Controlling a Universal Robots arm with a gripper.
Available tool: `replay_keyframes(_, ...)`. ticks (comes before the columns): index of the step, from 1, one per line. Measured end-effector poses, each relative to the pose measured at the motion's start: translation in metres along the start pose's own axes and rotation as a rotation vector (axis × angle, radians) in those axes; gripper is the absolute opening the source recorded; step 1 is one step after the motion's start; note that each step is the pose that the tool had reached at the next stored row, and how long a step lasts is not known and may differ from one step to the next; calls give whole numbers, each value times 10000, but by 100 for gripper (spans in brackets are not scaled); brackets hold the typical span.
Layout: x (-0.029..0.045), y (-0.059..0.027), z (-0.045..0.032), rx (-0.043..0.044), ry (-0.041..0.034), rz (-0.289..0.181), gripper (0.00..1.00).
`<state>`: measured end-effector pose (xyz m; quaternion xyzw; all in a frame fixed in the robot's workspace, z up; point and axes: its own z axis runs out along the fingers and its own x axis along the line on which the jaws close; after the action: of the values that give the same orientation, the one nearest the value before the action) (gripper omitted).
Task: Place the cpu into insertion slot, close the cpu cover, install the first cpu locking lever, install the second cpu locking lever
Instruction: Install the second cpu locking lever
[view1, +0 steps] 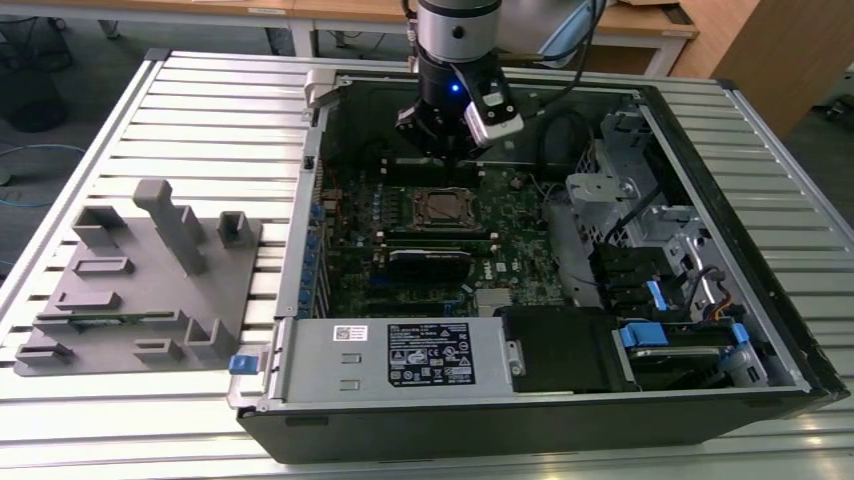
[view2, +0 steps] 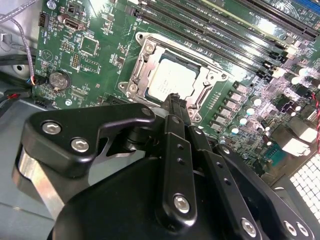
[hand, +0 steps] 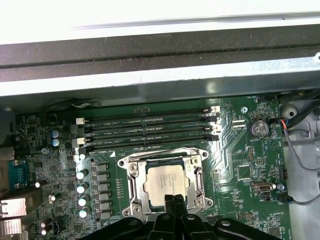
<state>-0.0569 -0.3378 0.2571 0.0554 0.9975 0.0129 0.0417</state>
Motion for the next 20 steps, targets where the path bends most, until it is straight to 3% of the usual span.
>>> replay_keyframes(8,-64,-4,8,3,30,1,11)
replay_keyframes(20,-79,-154,20,3,29,7,11)
